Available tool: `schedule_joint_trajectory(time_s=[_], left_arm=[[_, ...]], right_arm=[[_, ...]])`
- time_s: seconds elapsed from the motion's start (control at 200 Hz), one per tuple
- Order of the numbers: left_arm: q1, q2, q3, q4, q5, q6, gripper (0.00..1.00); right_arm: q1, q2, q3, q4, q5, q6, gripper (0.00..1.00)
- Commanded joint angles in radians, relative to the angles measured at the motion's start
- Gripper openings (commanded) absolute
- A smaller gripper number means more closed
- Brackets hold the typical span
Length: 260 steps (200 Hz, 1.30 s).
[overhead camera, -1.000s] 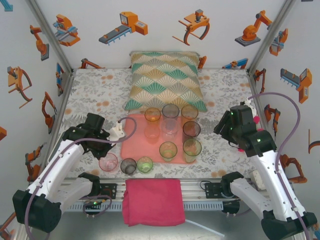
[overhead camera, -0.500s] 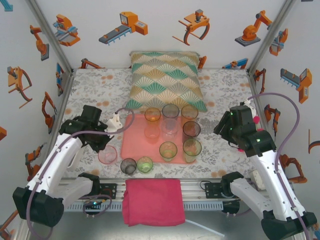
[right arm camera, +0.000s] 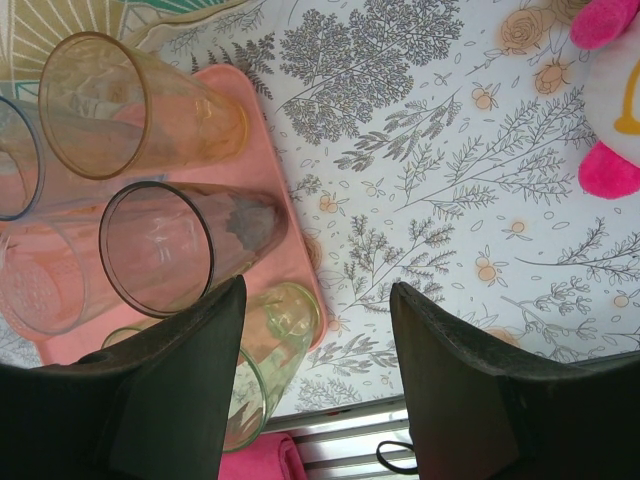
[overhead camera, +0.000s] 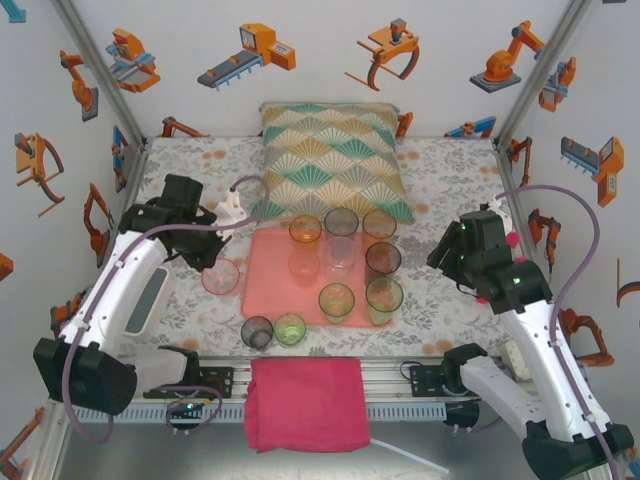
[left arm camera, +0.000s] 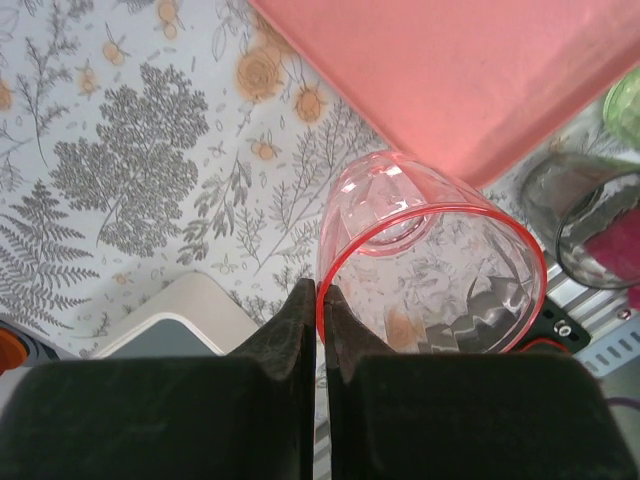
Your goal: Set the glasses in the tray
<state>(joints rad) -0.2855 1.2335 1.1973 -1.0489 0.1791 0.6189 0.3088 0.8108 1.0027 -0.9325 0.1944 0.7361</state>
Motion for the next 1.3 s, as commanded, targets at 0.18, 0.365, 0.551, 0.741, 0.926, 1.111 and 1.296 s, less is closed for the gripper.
schedule_joint_trajectory(time_s=[0.18,0.365,0.551,0.741,0.926,1.111,1.296], left_arm=[[-0.042,0.059,0.064,0.031,0.069,-0.069,0.09],[-0.096,0.074,0.067,0.052,0.062,-0.091,0.1],[-0.144,0.101,0.083,0.078,0.046,-0.104,0.1],[-0.207,0.14,0.088,0.1,0.035,-0.116,0.1],[-0.26,0.172,0.087,0.127,0.029,-0.136,0.1],[-0.305,0.201,0.09,0.146,0.024,-0.157,0.1],[-0.36,0.229,0.091,0.162,0.012,-0.172,0.1]], right_arm=[[-0.009,-0.011,-0.006,0.004,-0.002,0.003,0.56],[-0.008,-0.013,-0.003,0.001,0.0,0.003,0.56],[-0.009,-0.009,0.007,-0.006,0.0,0.003,0.56],[-0.009,-0.015,0.004,-0.013,0.004,0.009,0.56],[-0.008,-0.024,0.002,-0.024,0.006,0.013,0.56],[-0.009,-0.033,-0.001,-0.032,0.008,0.014,0.56],[-0.008,-0.039,-0.005,-0.036,0.011,0.015,0.56]])
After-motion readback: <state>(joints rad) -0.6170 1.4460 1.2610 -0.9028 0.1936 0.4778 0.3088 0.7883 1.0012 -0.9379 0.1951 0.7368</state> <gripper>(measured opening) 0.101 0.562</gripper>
